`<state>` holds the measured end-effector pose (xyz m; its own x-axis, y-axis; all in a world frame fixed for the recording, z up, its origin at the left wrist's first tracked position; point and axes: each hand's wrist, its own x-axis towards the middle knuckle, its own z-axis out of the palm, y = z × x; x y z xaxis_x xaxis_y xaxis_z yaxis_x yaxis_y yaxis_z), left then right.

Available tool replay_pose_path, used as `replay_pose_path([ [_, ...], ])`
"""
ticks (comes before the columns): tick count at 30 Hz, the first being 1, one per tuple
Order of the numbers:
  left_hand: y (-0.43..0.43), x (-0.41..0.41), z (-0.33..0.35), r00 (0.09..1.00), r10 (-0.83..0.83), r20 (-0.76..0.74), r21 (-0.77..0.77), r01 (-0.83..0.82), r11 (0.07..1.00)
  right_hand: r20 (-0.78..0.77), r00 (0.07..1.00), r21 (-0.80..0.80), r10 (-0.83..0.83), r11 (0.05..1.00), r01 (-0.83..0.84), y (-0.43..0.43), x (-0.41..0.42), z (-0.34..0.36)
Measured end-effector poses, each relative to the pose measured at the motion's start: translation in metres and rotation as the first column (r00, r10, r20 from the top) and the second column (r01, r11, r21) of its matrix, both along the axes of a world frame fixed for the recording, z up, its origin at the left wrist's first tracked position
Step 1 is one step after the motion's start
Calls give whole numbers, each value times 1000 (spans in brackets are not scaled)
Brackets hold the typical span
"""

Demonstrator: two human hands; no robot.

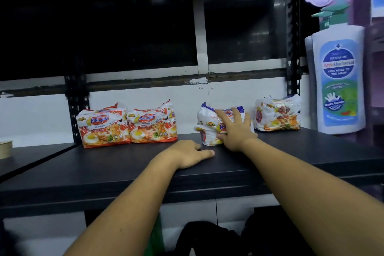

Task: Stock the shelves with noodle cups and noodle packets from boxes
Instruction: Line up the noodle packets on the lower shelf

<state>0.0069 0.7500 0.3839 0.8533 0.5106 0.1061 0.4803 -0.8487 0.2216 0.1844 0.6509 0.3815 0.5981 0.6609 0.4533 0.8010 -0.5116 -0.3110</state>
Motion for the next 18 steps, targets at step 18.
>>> replay_pose_path([
  [18,26,14,-9,991,-53,123,-42,59,997,196,977,-323,-84,935,145,14,81,17],
])
